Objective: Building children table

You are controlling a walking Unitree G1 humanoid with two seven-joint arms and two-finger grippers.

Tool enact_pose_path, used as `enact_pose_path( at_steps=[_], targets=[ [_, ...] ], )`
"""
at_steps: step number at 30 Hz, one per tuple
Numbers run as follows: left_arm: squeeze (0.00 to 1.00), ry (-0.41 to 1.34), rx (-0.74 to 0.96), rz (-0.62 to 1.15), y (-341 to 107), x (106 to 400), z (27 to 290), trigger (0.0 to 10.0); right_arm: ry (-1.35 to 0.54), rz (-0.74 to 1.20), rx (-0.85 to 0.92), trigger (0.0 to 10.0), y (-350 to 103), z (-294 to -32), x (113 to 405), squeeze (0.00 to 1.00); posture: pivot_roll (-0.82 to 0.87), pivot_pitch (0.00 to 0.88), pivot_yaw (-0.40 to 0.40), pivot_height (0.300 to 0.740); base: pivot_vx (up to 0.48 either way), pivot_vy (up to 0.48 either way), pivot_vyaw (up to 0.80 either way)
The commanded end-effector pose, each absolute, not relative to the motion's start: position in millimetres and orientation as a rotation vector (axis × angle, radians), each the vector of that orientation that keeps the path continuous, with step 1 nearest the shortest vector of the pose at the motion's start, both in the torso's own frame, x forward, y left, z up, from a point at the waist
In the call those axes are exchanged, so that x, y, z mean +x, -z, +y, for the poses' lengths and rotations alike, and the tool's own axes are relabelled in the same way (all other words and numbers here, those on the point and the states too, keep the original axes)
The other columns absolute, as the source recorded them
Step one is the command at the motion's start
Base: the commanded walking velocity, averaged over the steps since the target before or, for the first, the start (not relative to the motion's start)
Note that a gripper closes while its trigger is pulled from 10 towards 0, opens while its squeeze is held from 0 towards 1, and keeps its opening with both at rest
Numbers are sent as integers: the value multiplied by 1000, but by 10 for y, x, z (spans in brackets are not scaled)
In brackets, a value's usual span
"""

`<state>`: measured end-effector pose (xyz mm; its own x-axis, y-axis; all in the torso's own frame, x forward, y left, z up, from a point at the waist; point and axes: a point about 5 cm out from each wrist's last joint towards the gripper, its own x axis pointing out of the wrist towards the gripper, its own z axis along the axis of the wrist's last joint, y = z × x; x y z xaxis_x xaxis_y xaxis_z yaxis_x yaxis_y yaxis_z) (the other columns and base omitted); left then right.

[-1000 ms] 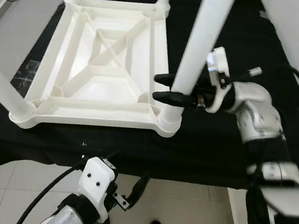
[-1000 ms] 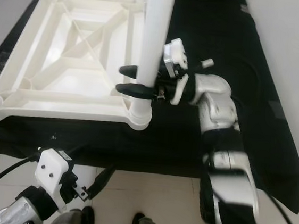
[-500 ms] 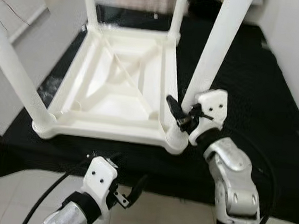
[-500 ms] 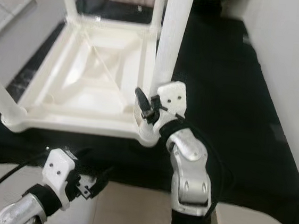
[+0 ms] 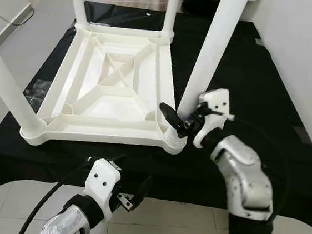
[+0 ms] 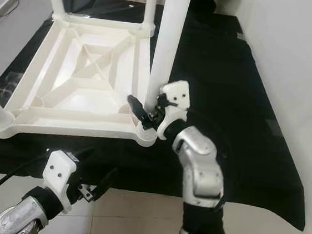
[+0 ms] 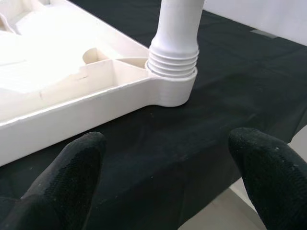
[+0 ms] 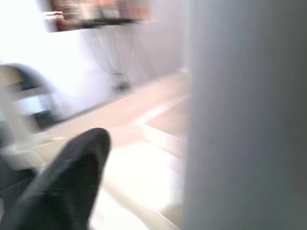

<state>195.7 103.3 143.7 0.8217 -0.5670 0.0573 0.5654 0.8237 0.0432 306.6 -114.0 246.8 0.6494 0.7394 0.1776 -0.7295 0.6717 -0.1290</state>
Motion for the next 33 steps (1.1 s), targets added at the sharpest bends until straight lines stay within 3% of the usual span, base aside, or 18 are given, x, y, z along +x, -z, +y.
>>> enact_pose_path(
  at_steps=[1, 2, 8, 14, 15, 18, 19, 20, 30, 33],
  targets=[
    [0, 602, 23, -52, -1401, 1933, 1042, 10000, -902, -229, -39, 10000, -2441, -1124, 3052, 1000, 57, 191, -53, 740, 0, 0, 0],
    [0, 606, 21, -52, -1411, 1906, 1034, 10000, -1062, -226, -177, 10000, -2467, -1195, 3150, 0, 75, 216, -59, 740, 0, 0, 0],
    [0, 609, 19, -50, -1432, 1844, 1027, 10000, -1280, -189, -185, 10000, -2621, -1269, 3315, 0, 88, 238, -63, 740, 0, 0, 0],
    [0, 607, 19, -46, -1452, 1777, 1028, 10000, -1318, -196, -170, 10000, -2754, -1296, 3503, 0, 112, 267, -65, 740, 0, 0, 0],
    [0, 608, 18, -43, -1457, 1753, 1027, 10000, -1335, -203, -160, 7176, -2800, -1309, 3541, 0, 123, 276, -65, 740, 0, 0, 0],
    [0, 609, 18, -41, -1461, 1734, 1027, 10000, -1358, -202, -149, 7176, -2827, -1314, 3553, 0, 128, 282, -64, 740, 0, 0, 0],
    [0, 609, 17, -39, -1465, 1717, 1028, 10000, -1390, -201, -147, 2667, -2841, -1322, 3557, 0, 130, 285, -63, 740, 0, 0, 0],
    [0, 609, 17, -36, -1468, 1702, 1030, 10000, -1429, -195, -148, 0, -2853, -1331, 3554, 0, 132, 290, -63, 740, 0, 0, 0],
    [0, 609, 18, -27, -1480, 1666, 1046, 10000, -1548, -168, -170, 0, -2874, -1427, 3566, 0, 117, 299, -60, 740, 0, 0, 0],
    [0, 611, 14, -23, -1470, 1682, 1037, 10000, -1323, -194, -194, 0, -2701, -1431, 3527, 0, 90, 291, -84, 740, 0, 0, 0]
  ],
)
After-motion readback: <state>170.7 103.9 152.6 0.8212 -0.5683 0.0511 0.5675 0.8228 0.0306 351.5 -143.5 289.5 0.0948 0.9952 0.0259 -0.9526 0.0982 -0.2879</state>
